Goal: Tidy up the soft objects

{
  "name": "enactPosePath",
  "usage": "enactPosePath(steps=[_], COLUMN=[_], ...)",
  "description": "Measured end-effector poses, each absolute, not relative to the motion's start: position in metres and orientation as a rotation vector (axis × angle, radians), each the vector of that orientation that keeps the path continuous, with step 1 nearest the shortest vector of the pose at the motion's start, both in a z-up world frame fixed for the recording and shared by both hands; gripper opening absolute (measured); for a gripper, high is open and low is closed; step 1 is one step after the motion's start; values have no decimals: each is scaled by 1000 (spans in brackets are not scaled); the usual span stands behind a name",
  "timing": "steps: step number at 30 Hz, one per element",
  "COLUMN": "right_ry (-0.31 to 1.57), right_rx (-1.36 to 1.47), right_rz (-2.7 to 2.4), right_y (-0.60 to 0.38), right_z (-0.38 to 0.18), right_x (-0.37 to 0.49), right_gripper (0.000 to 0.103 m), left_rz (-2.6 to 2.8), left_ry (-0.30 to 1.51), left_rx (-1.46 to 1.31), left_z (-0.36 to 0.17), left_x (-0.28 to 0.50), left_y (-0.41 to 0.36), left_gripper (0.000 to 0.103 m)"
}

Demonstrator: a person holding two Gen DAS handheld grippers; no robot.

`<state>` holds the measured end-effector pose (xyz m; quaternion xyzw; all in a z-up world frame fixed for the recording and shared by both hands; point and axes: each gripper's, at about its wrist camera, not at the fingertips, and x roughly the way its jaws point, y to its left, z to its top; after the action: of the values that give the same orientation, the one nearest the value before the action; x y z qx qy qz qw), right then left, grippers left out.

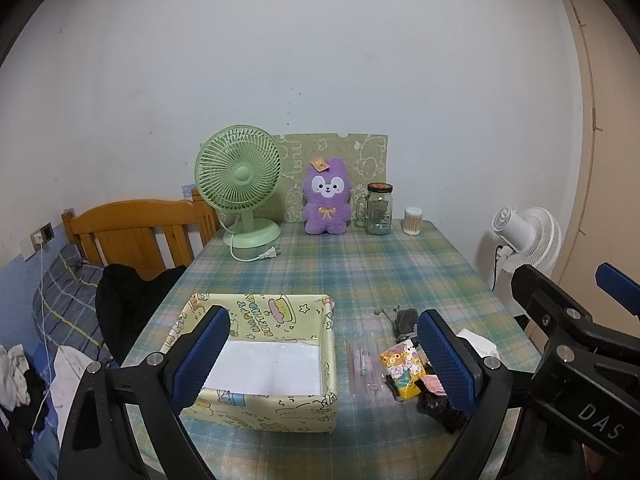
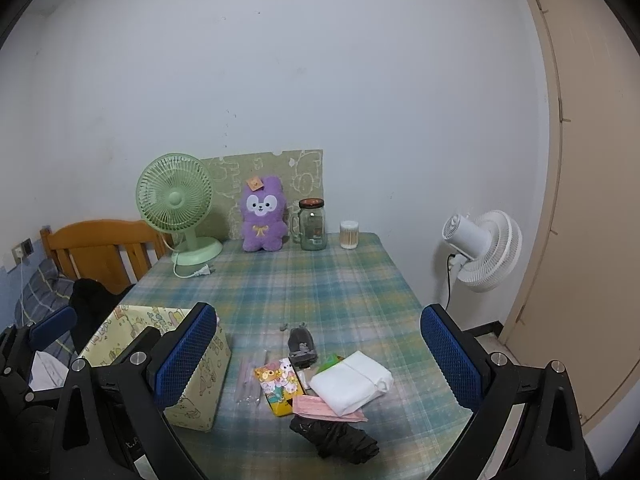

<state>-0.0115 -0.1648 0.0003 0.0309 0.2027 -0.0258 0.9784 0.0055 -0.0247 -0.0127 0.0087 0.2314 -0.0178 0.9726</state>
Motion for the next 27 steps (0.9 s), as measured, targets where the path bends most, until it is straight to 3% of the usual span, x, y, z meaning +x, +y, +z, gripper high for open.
enactPosePath(steps=[27], right_ry=[382], right_rx=[59], right_rz=[-66], right_y=[-169], right_z=[14], right_x=[2], right_gripper=[103], left_rz=[-60], left_ry=[471], left_rx=[-3], left_z=[-3], left_x=[27], left_y=[-29], left_gripper=[95])
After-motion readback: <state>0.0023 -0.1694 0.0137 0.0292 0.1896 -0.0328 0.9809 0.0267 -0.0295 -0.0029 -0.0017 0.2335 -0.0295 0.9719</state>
